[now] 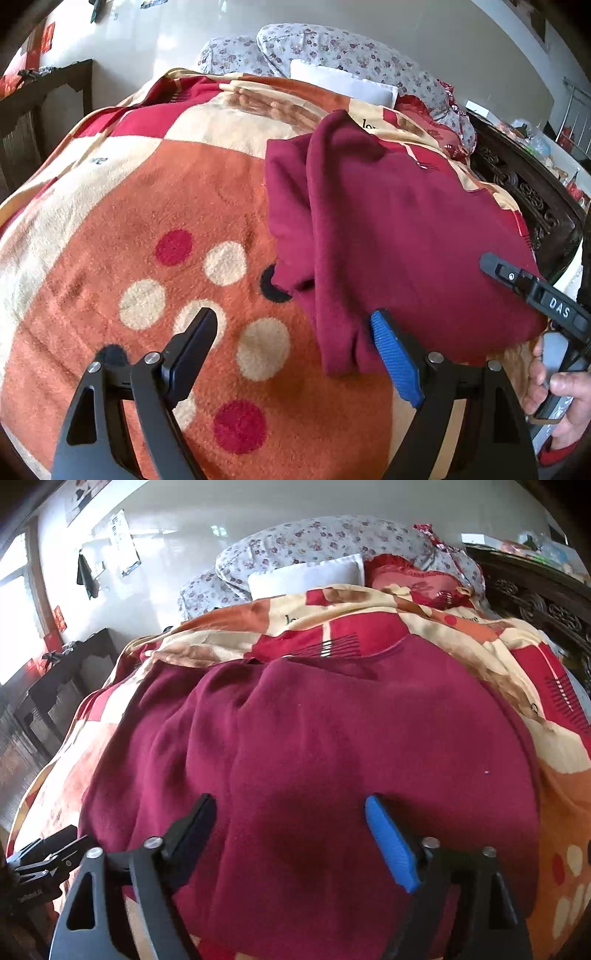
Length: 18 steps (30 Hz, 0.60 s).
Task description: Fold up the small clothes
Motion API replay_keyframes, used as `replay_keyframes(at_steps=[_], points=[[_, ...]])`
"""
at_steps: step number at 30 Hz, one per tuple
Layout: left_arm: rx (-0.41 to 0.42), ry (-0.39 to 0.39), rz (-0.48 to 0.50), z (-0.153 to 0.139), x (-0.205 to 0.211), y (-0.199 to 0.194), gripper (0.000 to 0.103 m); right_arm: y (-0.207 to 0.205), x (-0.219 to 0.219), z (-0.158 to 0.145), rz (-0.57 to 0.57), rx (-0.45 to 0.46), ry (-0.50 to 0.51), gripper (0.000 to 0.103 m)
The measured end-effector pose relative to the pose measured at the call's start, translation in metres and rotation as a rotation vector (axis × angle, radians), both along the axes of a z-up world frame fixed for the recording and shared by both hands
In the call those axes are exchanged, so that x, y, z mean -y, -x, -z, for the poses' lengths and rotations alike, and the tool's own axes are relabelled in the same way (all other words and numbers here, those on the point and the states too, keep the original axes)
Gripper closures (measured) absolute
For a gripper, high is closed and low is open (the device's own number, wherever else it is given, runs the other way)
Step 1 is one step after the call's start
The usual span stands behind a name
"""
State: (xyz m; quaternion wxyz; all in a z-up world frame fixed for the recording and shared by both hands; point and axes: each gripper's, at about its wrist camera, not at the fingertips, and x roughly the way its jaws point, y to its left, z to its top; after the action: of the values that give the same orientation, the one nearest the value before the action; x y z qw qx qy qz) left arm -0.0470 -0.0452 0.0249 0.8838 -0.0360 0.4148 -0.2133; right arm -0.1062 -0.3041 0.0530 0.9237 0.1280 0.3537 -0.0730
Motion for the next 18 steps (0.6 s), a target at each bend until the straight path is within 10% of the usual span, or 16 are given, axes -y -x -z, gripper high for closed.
replay_keyframes(at_steps=[18], points=[[-0.013,0.063,0.032,0.01,-0.005,-0.005,0.016,-0.007,-0.023,0.008,0.007,-0.027,0.155,0.0]])
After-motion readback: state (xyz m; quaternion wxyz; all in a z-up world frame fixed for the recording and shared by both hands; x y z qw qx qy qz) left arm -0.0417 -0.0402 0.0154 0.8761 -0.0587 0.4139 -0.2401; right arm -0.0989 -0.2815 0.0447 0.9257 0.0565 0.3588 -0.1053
